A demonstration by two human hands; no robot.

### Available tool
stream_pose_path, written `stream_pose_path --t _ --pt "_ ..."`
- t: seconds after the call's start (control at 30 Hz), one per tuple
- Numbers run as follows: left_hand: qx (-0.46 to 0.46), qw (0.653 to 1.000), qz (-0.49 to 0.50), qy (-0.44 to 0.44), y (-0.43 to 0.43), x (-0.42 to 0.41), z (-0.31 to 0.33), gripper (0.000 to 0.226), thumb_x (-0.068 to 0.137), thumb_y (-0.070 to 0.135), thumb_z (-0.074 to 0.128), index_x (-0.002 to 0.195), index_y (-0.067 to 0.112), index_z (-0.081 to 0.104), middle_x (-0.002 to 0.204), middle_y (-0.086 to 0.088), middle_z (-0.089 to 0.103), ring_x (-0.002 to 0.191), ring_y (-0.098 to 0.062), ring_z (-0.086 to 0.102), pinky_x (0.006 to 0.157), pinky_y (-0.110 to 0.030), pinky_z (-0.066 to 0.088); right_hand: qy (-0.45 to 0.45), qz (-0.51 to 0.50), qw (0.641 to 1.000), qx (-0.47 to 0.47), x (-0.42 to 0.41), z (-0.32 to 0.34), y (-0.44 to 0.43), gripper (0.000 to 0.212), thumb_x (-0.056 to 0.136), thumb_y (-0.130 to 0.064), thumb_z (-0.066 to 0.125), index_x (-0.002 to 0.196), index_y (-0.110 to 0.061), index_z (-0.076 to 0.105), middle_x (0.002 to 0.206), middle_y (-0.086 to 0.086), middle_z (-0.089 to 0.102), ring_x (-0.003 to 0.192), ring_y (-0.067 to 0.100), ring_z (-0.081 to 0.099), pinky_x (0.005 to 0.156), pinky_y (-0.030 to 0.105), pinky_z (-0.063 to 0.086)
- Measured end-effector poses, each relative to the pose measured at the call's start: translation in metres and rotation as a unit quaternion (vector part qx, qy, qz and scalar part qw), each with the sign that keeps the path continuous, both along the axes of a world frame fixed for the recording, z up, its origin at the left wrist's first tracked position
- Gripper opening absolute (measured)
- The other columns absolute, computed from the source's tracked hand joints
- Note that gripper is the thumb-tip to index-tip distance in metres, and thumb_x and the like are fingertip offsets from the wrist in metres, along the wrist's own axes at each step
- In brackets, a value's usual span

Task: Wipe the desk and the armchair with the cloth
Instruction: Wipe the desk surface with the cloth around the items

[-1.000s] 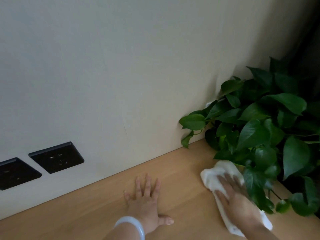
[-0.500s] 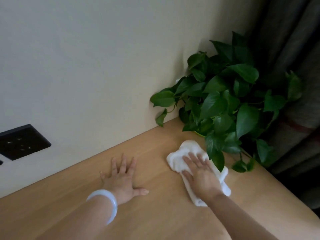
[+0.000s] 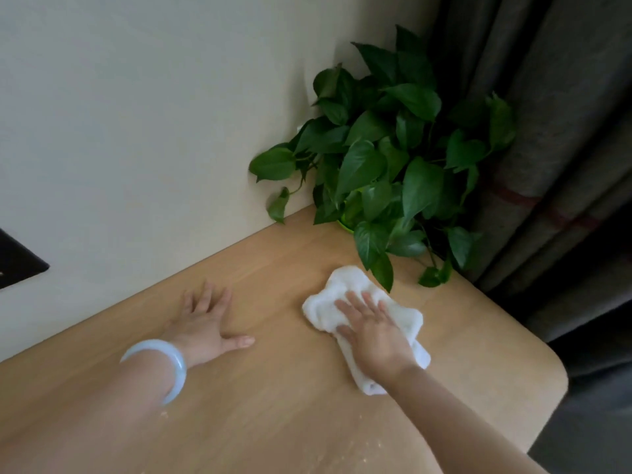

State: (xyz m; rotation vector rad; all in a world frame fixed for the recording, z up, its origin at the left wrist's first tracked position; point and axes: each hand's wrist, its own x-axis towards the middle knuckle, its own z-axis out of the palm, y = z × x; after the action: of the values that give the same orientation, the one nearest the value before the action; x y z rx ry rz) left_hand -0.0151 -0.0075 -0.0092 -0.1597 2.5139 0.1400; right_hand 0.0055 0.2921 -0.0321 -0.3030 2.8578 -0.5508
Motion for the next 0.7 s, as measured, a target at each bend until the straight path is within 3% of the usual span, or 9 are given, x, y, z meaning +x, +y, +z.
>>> stream_pose_path --t 0.13,0.27,0.33,0.43,0.53,0.6,0.7 --pt "0.011 0.998 -0.058 -0.002 0.028 0.03 -0.008 0.126 0.063 0.084 0.058 0.149 0.037 -0.022 0.151 0.004 -0.042 0.144 -0.029 -0.028 0.117 -0.06 0.011 -0.026 -0.149 0.988 0.027 -0.03 0.014 0.085 0.049 0.102 -0.035 0.031 0.15 -0.027 0.024 0.161 0.001 0.014 0.148 0.024 0.009 0.12 0.038 0.005" --pt "-0.012 0.995 -0.094 -0.012 0.056 0.049 -0.021 0.137 0.054 0.088 0.06 0.143 0.038 -0.032 0.143 0.002 -0.052 0.139 -0.034 -0.037 0.112 -0.07 0.002 -0.034 -0.223 0.963 0.148 -0.033 0.017 0.071 0.057 0.099 -0.034 0.031 0.151 -0.025 0.01 0.16 0.009 0.011 0.147 0.033 0.007 0.119 0.046 0.009" --pt "-0.02 0.996 -0.088 -0.019 0.059 0.047 -0.02 0.139 0.052 0.088 0.06 0.142 0.038 -0.033 0.143 0.001 -0.052 0.138 -0.035 -0.038 0.11 -0.072 -0.001 -0.011 -0.175 0.967 0.183 -0.01 0.014 0.032 0.067 0.091 -0.033 0.042 0.149 -0.027 0.008 0.158 0.009 0.007 0.146 0.035 0.003 0.115 0.048 0.011" --pt "-0.021 0.996 -0.085 -0.02 0.059 0.046 -0.016 0.14 0.05 0.089 0.061 0.144 0.038 -0.03 0.145 0.002 -0.05 0.139 -0.035 -0.036 0.11 -0.072 0.001 0.039 -0.053 0.995 0.071 0.049 -0.005 -0.025 0.054 0.1 -0.042 0.024 0.15 -0.027 0.013 0.162 0.005 0.004 0.148 0.03 -0.005 0.12 0.043 -0.006" --pt "-0.025 0.996 -0.085 -0.024 0.06 0.047 -0.011 0.139 0.051 0.089 0.06 0.144 0.038 -0.03 0.146 0.002 -0.048 0.141 -0.033 -0.034 0.111 -0.071 0.003 0.025 0.036 0.999 0.03 0.067 -0.011 -0.016 0.052 0.101 -0.044 0.024 0.151 -0.032 0.016 0.162 -0.002 0.005 0.149 0.021 -0.008 0.115 0.033 -0.019" --pt "-0.031 0.995 -0.088 -0.03 0.059 0.046 -0.01 0.139 0.052 0.088 0.06 0.144 0.038 -0.031 0.145 0.002 -0.05 0.141 -0.033 -0.033 0.111 -0.071 0.004 0.032 0.025 0.998 0.041 0.045 -0.014 0.025 0.052 0.101 -0.044 0.028 0.15 -0.032 0.018 0.162 -0.004 0.008 0.149 0.018 -0.003 0.117 0.031 -0.015" --pt "-0.03 0.995 -0.092 -0.036 0.057 0.046 -0.012 0.138 0.053 0.089 0.059 0.141 0.038 -0.034 0.14 0.004 -0.053 0.14 -0.034 -0.035 0.111 -0.071 0.003 0.031 -0.109 0.99 0.078 0.003 -0.012 0.098 0.05 0.101 -0.04 0.03 0.149 -0.027 0.026 0.16 0.002 0.018 0.148 0.022 0.009 0.12 0.039 0.003"
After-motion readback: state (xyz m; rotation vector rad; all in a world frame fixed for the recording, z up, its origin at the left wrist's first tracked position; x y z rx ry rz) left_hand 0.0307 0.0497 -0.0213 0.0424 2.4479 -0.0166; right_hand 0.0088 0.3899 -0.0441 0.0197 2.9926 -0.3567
